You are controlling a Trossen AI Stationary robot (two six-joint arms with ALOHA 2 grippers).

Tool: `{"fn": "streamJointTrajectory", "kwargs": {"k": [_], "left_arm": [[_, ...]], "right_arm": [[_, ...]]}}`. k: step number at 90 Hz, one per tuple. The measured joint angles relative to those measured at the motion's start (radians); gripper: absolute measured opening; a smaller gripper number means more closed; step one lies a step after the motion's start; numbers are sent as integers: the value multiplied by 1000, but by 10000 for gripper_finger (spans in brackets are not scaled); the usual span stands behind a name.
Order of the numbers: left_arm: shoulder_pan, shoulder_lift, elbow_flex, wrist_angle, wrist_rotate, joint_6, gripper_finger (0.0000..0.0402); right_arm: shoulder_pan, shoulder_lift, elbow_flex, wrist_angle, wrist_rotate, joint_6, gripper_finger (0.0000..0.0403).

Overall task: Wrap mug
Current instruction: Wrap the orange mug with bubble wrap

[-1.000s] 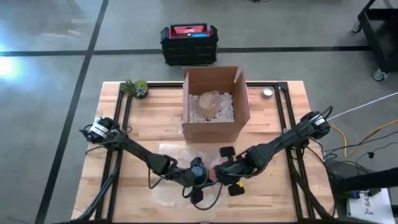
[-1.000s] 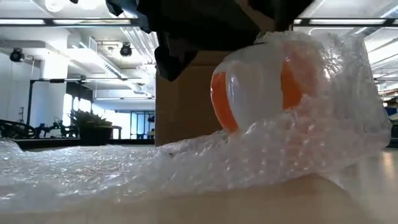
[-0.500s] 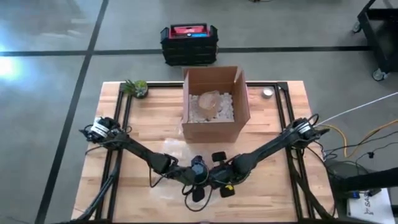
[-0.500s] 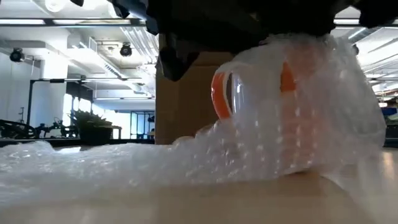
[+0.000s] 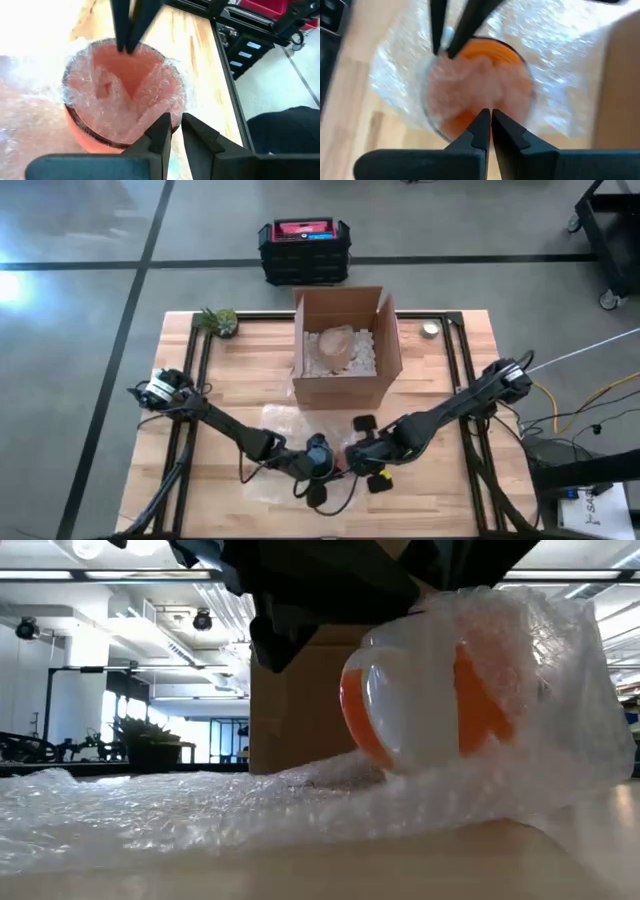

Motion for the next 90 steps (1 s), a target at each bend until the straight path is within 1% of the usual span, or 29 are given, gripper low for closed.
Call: {"fn": "streamJointTrajectory", "kwargs": {"k": [8, 13, 33, 52, 64, 72, 90], "left_arm": [[0, 0, 0, 0, -1, 0, 36], [-1, 0, 0, 0, -1, 0, 36], [1, 0, 0, 4, -10, -1, 36], [0, 0, 0, 4, -7, 1, 36], [0, 0, 0, 3, -7, 3, 36], [0, 0, 1, 6, -6, 5, 36], [0, 0, 1, 7, -5, 8, 36]], "right_arm": [[-1, -1, 0, 6, 92, 3, 2], [-4, 21, 1, 22, 134, 3, 2], [-3, 113, 4, 59, 154, -22, 2], [1, 143, 0, 67, 122, -11, 2], [0, 160, -13, 126, 120, 15, 2], [0, 194, -14, 150, 109, 21, 2], [-2, 243, -11, 153, 68, -10, 2]]}}
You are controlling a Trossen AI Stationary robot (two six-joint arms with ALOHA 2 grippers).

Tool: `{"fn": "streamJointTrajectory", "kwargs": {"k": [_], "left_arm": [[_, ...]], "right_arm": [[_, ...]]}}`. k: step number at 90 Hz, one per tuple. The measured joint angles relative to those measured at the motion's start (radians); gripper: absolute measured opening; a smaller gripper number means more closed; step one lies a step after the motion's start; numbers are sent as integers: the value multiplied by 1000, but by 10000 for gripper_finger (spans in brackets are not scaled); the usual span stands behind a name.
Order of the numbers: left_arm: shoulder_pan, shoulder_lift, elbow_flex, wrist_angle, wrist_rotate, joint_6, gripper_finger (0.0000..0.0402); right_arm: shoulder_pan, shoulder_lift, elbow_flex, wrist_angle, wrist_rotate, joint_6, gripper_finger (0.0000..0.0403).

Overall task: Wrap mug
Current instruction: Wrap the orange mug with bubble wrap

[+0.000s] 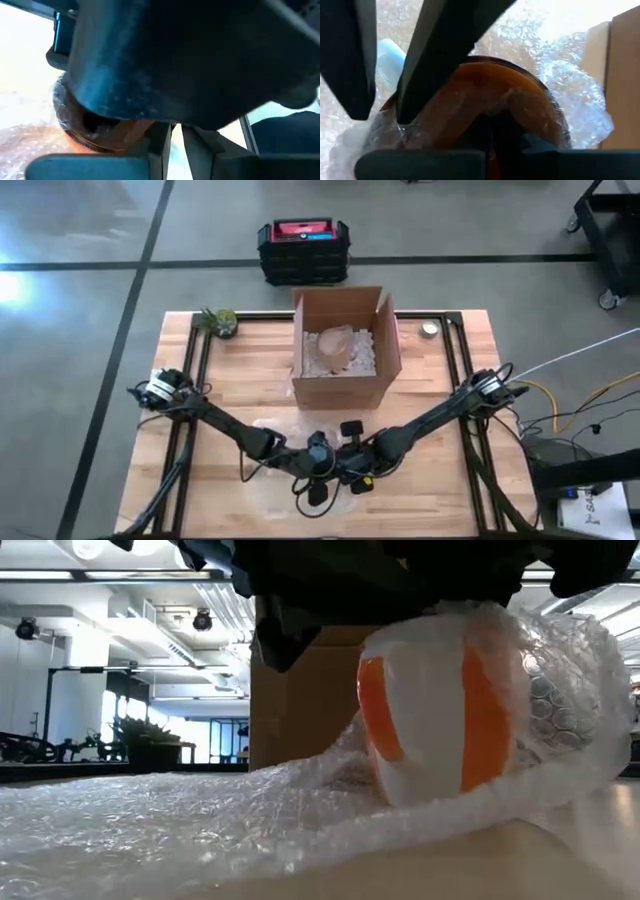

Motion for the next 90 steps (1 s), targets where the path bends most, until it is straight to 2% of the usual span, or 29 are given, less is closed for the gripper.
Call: {"fn": "streamJointTrajectory", "kwargs": {"k": [33, 55, 90], "left_arm": [[-2, 0, -1, -2, 7, 3, 36], [-1, 0, -1, 1, 2, 3, 36], [1, 0, -2, 11, -3, 4, 36]], "right_arm": [[4, -138, 20, -6, -64, -29, 2], [2, -197, 22, -8, -53, -33, 2], [-13, -23, 14, 13, -42, -58, 2]]}}
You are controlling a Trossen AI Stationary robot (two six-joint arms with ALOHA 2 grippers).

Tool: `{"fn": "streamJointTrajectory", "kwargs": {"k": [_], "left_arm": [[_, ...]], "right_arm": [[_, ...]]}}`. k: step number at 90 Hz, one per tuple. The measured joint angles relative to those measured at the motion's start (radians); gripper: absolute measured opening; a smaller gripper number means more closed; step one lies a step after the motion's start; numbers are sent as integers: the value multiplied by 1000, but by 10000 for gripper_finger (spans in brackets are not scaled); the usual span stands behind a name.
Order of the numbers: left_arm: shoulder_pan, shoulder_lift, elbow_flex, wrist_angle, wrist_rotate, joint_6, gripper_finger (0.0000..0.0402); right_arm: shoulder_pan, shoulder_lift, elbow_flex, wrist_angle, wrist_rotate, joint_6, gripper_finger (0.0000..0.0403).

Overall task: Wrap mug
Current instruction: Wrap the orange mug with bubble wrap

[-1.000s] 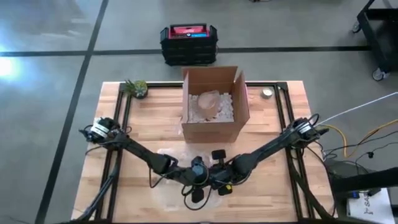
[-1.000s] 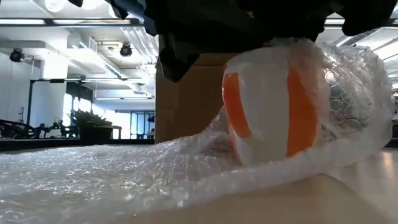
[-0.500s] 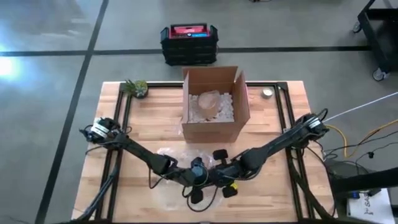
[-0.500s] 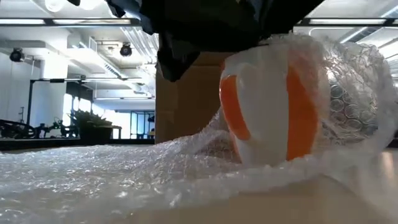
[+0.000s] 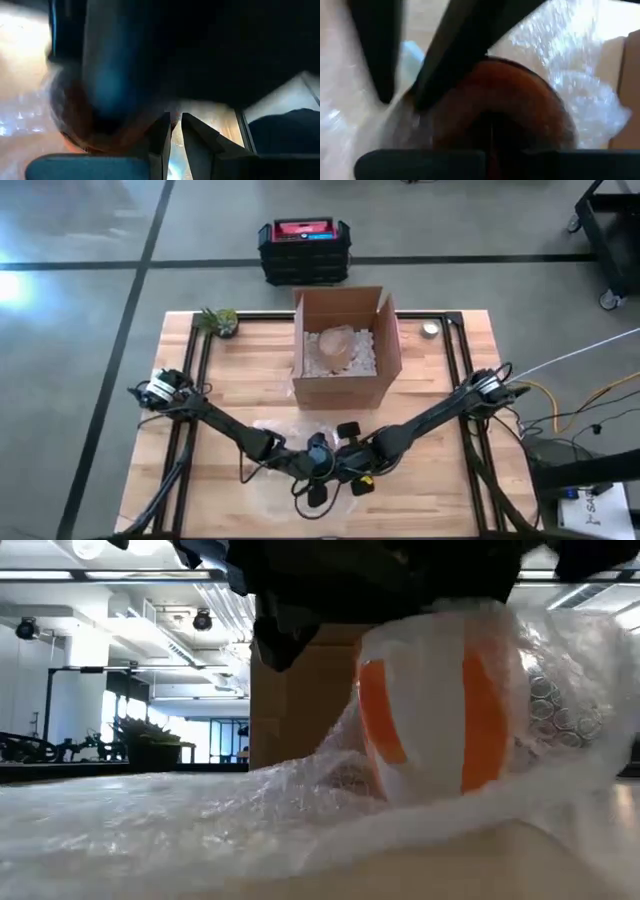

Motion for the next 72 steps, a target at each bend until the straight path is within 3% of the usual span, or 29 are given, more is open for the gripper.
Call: {"fn": "streamJointTrajectory", "kwargs": {"k": [18, 72], "left_arm": [[0, 0, 0, 3, 4, 0, 36], [-2, 2, -2, -10, 13, 0, 36]], "right_arm": [[-5, 14, 1, -4, -37, -29, 2], [12, -201, 28, -134, -61, -3, 2]]}}
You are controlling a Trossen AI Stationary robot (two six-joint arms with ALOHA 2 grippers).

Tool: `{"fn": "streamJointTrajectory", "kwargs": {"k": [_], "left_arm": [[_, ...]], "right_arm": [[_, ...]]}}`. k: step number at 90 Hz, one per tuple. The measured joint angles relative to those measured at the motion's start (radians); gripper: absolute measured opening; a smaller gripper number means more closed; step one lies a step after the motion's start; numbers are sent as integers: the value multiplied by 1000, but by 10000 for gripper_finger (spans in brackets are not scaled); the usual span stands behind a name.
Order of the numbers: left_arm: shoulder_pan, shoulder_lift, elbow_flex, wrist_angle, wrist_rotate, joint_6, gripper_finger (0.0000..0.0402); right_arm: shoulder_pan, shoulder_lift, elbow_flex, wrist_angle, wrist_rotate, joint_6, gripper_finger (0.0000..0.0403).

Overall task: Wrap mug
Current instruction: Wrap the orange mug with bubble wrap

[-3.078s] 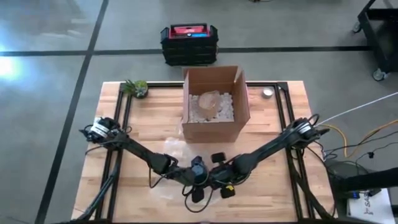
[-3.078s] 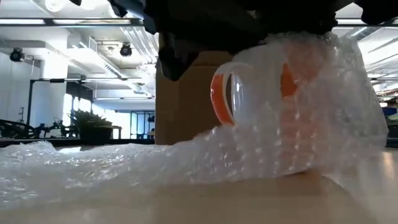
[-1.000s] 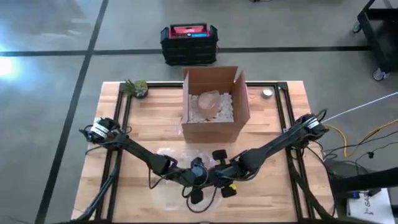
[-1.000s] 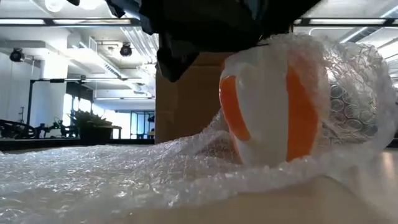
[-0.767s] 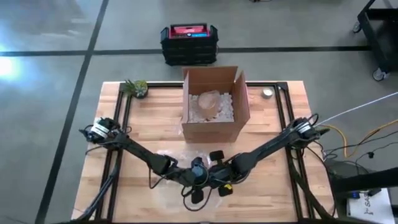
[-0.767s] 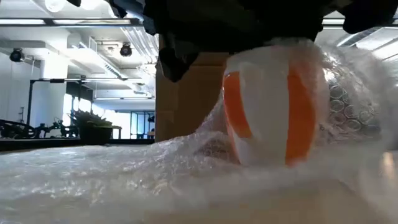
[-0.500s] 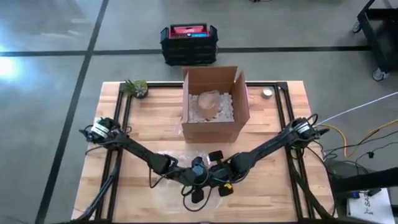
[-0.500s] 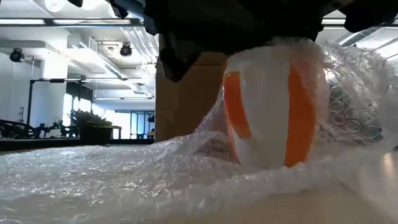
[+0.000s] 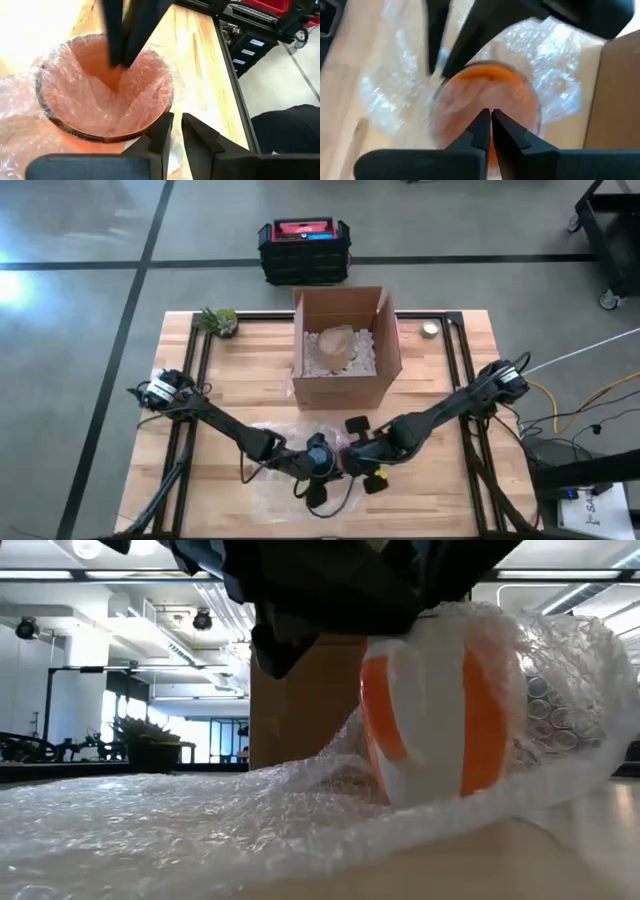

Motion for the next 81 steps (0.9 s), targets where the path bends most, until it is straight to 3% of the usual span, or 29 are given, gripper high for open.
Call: {"fn": "streamJointTrajectory", "kwargs": {"k": [17, 26, 81], "left_arm": [[1, 0, 0, 2, -1, 0, 36], [1, 0, 0, 4, -1, 0, 36], [0, -1, 1, 9, -3, -16, 36]], "right_arm": [[34, -16, -22, 13, -67, 17, 2], [40, 2, -30, 86, -68, 15, 2], [-18, 198, -29, 114, -57, -40, 2]]}}
